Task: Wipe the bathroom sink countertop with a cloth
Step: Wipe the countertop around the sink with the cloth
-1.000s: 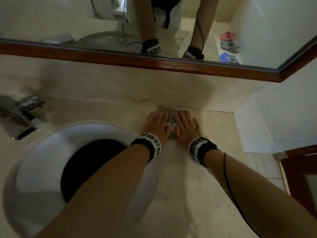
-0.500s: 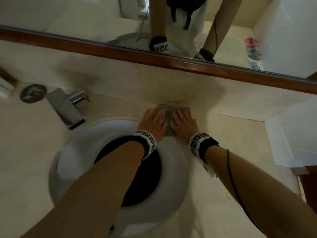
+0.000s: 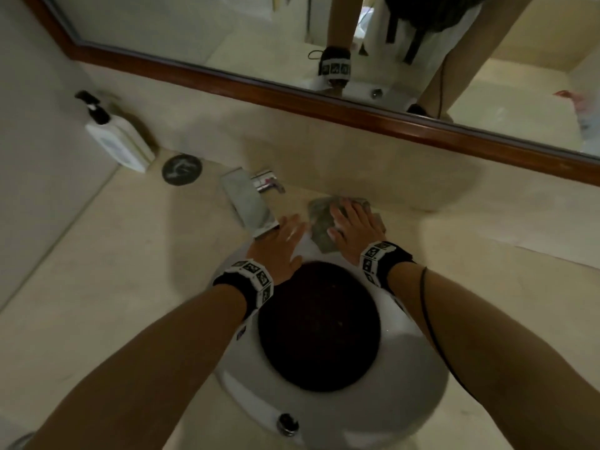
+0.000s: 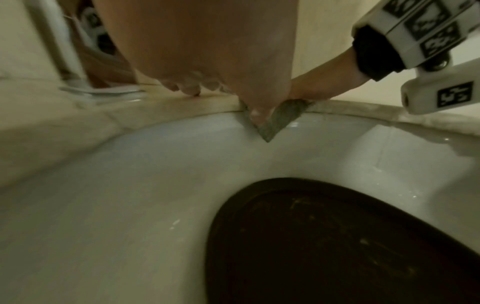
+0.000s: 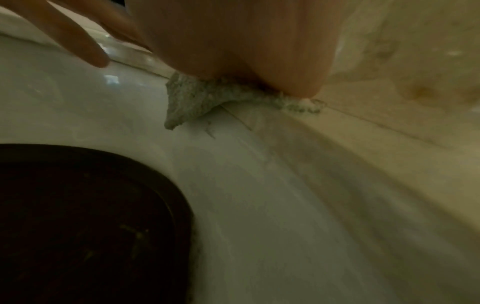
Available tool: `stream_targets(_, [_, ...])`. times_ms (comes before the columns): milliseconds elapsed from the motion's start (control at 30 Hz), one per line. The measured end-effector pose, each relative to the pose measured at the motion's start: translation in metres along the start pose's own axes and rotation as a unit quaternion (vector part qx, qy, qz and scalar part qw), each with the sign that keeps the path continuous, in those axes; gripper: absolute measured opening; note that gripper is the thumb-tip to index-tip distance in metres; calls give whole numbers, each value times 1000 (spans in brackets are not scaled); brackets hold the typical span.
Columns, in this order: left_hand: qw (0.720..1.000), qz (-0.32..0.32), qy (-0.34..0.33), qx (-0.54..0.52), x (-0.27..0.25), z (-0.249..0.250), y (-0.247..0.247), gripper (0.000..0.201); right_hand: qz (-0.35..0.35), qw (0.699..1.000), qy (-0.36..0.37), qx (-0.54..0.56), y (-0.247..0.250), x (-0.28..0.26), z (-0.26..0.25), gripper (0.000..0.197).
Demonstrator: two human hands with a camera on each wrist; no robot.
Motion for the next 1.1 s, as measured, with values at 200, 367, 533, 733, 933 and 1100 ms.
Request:
stream_targets(200, [1000, 16, 21, 6, -32, -54, 20, 65, 23, 999, 38, 5, -4, 37, -68, 58])
stream_targets(367, [998, 61, 26, 1, -48, -70, 40, 58, 43, 996, 81, -14, -10, 40, -100, 73])
stream_targets(533, [997, 45, 68, 19, -47, -75, 56, 48, 49, 999, 19, 0, -9, 38, -71, 52])
stream_targets(733, [993, -2, 108, 54, -50, -93, 56, 52, 58, 998, -28, -10, -11, 33, -81, 54])
stream_targets(933, [987, -15, 149, 52, -73, -112, 64, 58, 26, 999, 22, -1, -24, 8, -145, 55])
stream_targets(1100, [983, -15, 176, 50, -93, -141, 65, 55, -2, 997, 75, 15, -44, -11, -196, 54])
Point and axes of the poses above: each hand's wrist, its own x-axis towards the middle knuckle, its own y-axis out of the back of the hand, z = x × y, the point moved 6 cm from there along x, towards the middle knuckle, and after that the axes turned 13 degrees about z, right-handed, at the moved point
